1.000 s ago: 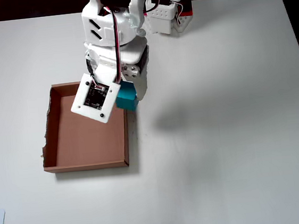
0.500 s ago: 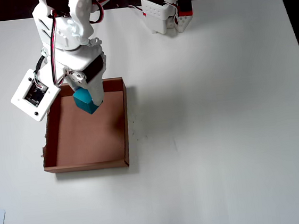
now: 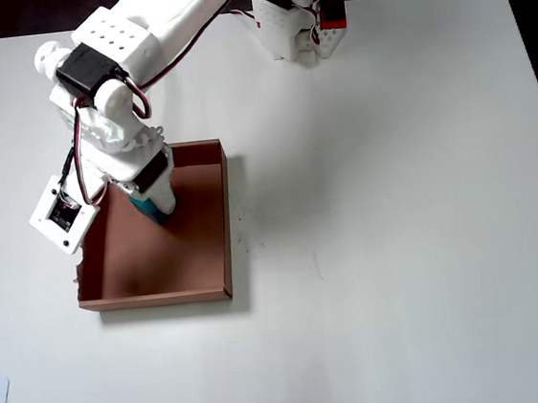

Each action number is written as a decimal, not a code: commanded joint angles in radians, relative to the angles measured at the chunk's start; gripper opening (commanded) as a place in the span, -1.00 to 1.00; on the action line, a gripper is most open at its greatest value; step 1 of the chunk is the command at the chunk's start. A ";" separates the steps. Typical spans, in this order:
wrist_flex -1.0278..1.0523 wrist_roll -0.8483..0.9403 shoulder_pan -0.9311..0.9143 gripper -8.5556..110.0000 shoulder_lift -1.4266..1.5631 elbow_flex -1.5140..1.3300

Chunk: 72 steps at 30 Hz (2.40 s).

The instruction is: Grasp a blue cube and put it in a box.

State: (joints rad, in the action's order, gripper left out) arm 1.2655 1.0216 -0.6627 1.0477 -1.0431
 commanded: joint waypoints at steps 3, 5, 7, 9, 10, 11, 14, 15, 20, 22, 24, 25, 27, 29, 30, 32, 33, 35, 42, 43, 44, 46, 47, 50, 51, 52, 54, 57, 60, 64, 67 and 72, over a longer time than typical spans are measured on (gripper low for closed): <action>-0.057 0.005 0.009 -0.61 -0.040 0.038; -0.083 0.000 0.012 -0.61 -0.066 0.038; -0.103 0.000 0.012 -0.61 -0.086 0.038; -0.117 0.000 0.012 -0.61 -0.101 0.038; -0.118 0.005 0.012 -0.61 -0.106 0.038; -0.120 0.006 0.014 -0.61 -0.109 0.037; -0.129 0.005 0.017 -0.61 -0.109 0.029; -0.129 0.003 0.018 -0.61 -0.109 0.029; -0.121 0.006 0.020 -0.58 -0.098 0.034; -0.121 0.006 0.018 -0.50 -0.094 0.034; -0.121 0.008 0.018 -0.44 -0.091 0.034; -0.120 0.008 0.018 -0.42 -0.089 0.034; -0.117 0.008 0.018 -0.37 -0.086 0.032; -0.115 0.008 0.018 -0.30 -0.083 0.032; -0.114 0.008 0.018 -0.28 -0.080 0.032; -0.114 0.008 0.017 -0.24 -0.074 0.026; -0.114 0.008 0.017 -0.22 -0.071 0.025; -0.112 0.008 0.015 -0.21 -0.064 0.020; -0.104 0.011 0.012 -0.21 -0.002 0.009; -0.104 0.012 0.011 -0.21 0.017 0.009; -0.101 0.014 0.011 -0.21 0.037 0.009; -0.097 0.018 0.012 -0.21 0.081 0.006; -0.095 0.018 0.012 -0.22 0.107 0.003; -0.091 0.018 0.014 -0.26 0.190 -0.020; -0.087 0.018 0.014 -0.28 0.218 -0.029; -0.083 0.018 0.014 -0.30 0.247 -0.040; -0.077 0.018 0.015 -0.33 0.301 -0.063; -0.078 0.018 0.015 -0.40 0.380 -0.107; -0.084 0.020 0.015 -0.43 0.480 -0.179; -0.115 0.041 0.037 -0.49 0.607 -0.301; -0.126 0.071 0.075 -0.53 0.701 -0.403; -0.117 0.106 0.166 -0.57 0.856 -0.554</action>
State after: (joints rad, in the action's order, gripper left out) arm 1.1551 1.1106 -0.5384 1.7840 -1.5769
